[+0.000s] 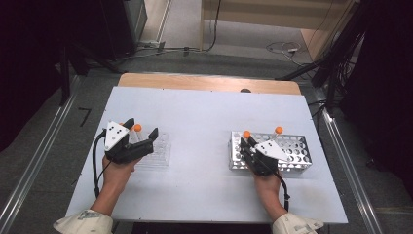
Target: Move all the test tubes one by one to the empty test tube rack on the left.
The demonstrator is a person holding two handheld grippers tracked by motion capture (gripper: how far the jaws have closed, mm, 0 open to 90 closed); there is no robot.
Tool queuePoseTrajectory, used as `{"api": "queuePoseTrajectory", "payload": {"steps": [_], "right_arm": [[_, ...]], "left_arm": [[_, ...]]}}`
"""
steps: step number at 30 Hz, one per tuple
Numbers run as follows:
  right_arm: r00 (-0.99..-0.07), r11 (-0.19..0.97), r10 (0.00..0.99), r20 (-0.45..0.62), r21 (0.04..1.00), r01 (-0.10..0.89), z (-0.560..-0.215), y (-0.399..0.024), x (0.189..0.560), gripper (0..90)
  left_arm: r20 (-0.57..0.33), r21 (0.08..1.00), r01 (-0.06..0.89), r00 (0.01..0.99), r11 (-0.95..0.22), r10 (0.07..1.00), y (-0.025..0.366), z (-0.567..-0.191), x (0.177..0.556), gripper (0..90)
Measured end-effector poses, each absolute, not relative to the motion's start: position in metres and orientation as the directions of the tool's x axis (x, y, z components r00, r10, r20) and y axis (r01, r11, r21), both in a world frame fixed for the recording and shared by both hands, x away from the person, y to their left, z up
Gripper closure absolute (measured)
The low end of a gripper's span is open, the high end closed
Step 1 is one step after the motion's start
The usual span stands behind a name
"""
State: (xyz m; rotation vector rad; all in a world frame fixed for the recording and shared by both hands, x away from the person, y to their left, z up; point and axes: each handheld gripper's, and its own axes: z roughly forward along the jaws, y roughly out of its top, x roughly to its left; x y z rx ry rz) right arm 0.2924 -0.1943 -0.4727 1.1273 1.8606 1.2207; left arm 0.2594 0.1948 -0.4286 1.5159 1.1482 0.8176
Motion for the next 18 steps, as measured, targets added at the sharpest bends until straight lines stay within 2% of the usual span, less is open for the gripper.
{"api": "queuePoseTrajectory", "payload": {"steps": [18], "right_arm": [[-0.434,0.148,0.901,-0.010,0.947,0.285,-0.456,-0.201,0.290,72.2]], "left_arm": [[-0.064,0.967,0.254,0.317,-0.020,0.946,0.195,-0.429,0.259,15.0]]}}
